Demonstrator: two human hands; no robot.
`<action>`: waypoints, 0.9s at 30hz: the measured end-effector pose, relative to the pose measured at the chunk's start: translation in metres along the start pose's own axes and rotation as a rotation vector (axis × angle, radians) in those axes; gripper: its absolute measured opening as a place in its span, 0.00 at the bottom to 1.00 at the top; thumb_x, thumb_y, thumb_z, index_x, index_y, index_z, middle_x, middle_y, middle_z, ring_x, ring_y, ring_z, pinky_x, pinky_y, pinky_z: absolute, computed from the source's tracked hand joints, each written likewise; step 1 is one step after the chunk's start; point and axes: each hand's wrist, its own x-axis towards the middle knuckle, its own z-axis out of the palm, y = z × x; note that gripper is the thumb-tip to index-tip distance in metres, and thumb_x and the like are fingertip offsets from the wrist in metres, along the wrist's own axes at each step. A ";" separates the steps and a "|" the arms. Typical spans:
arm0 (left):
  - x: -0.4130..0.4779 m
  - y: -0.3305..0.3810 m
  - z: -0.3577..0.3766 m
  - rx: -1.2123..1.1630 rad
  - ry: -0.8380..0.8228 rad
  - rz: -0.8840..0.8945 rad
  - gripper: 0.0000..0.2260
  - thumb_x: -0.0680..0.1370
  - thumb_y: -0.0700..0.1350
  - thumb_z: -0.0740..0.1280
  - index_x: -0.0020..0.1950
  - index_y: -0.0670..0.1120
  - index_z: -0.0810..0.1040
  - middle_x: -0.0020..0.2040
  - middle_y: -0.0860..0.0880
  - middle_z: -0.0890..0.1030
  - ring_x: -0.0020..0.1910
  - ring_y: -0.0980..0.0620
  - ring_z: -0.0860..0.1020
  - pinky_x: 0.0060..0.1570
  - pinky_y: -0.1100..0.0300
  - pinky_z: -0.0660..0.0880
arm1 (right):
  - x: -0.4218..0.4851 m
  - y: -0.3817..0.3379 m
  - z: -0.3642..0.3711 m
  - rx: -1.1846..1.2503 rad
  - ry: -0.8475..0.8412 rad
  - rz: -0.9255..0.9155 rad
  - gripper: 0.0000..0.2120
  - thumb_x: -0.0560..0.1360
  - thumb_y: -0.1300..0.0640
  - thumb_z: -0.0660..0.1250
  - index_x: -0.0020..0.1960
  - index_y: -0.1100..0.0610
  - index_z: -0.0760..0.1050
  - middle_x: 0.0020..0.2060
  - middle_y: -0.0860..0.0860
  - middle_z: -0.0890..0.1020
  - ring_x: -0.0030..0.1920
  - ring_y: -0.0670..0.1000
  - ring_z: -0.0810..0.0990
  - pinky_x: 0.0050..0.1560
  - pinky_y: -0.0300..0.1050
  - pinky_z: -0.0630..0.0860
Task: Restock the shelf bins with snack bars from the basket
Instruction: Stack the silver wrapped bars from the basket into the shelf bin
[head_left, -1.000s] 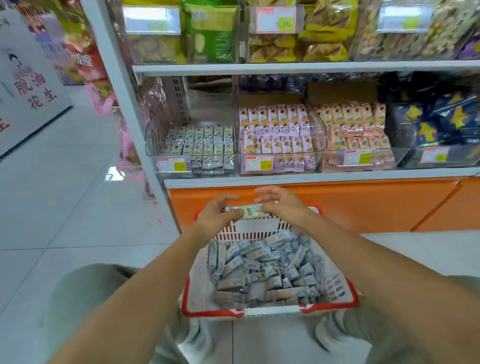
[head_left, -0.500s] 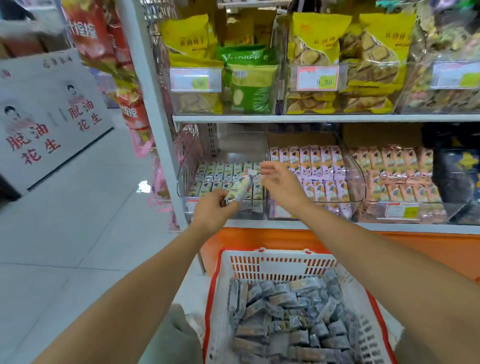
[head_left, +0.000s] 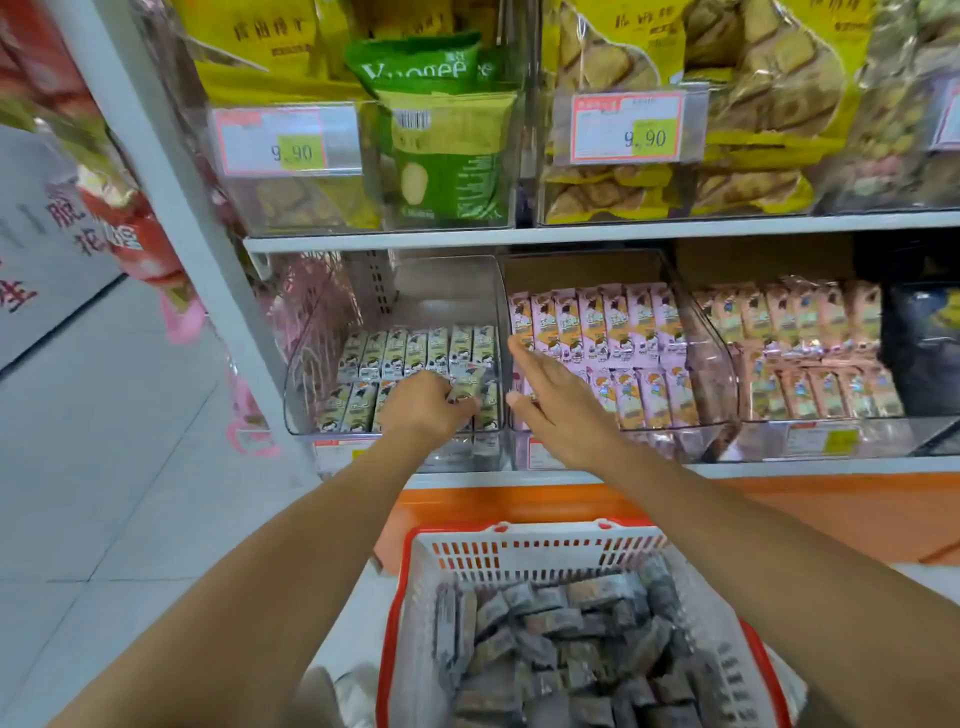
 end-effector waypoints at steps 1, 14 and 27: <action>0.001 0.002 0.003 0.023 -0.019 0.016 0.22 0.77 0.57 0.67 0.29 0.45 0.68 0.26 0.47 0.70 0.29 0.47 0.70 0.28 0.59 0.61 | -0.001 0.000 0.002 0.001 0.008 -0.007 0.29 0.83 0.45 0.49 0.79 0.47 0.40 0.78 0.50 0.55 0.77 0.50 0.52 0.76 0.53 0.54; 0.000 -0.003 0.015 -0.095 -0.111 0.061 0.17 0.83 0.47 0.56 0.45 0.43 0.81 0.42 0.40 0.82 0.42 0.41 0.78 0.35 0.57 0.69 | -0.005 0.002 0.002 0.036 0.000 -0.004 0.26 0.84 0.46 0.45 0.79 0.45 0.39 0.79 0.46 0.51 0.78 0.46 0.48 0.77 0.54 0.50; -0.102 0.014 0.070 -0.120 0.378 0.443 0.12 0.73 0.43 0.57 0.52 0.45 0.76 0.48 0.45 0.74 0.48 0.45 0.71 0.46 0.52 0.69 | -0.115 0.037 -0.009 0.000 0.307 -0.067 0.21 0.76 0.57 0.55 0.68 0.58 0.71 0.63 0.54 0.75 0.65 0.53 0.71 0.65 0.49 0.66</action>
